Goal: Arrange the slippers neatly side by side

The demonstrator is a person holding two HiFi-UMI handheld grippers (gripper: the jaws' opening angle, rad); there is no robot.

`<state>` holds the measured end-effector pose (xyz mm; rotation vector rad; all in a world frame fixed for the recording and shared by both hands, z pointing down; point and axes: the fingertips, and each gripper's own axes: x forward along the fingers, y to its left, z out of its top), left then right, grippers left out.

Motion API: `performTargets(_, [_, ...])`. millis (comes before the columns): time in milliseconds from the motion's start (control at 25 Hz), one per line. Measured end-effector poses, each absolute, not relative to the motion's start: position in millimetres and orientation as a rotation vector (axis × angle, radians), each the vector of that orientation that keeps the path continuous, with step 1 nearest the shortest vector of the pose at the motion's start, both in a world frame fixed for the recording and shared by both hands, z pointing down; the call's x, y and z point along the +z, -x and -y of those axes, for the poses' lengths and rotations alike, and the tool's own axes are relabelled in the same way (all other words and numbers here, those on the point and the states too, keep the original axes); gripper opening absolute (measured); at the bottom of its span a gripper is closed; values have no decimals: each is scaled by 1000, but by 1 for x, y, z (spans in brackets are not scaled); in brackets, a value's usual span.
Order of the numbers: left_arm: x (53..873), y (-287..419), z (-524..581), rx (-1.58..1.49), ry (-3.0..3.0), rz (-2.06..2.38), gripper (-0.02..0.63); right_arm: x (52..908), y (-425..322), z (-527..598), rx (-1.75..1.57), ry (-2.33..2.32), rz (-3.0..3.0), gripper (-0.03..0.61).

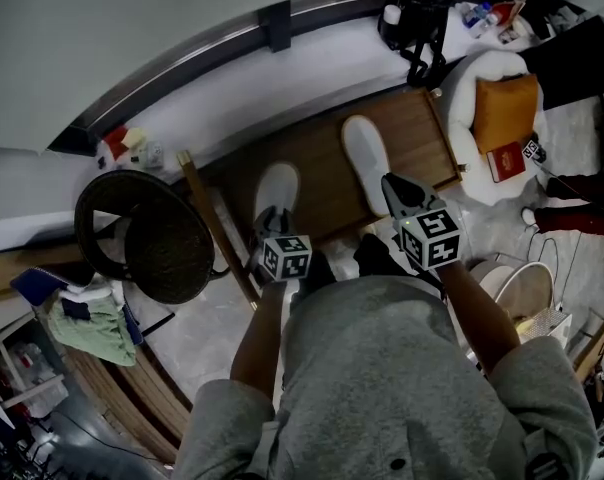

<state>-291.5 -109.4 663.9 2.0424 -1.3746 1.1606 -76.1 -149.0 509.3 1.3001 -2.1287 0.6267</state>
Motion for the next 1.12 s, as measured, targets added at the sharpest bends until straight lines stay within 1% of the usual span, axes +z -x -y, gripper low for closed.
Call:
performTargets(80, [665,291,109,1156,-2022,1365,68,509,74,151,629,-1297,2131,40])
performTargets(240, [659,289,109,1125,-1989,1387,41,510,68,152,630,-1279,2138,40])
performTargets(640, [640,265,108,976,-1836,1472,37,506,49,164,629,-1235,2197,40])
performTargets(1120, [642,212,117,907,-1668,1515,37,508,-10,179,659,-1201,2240,40])
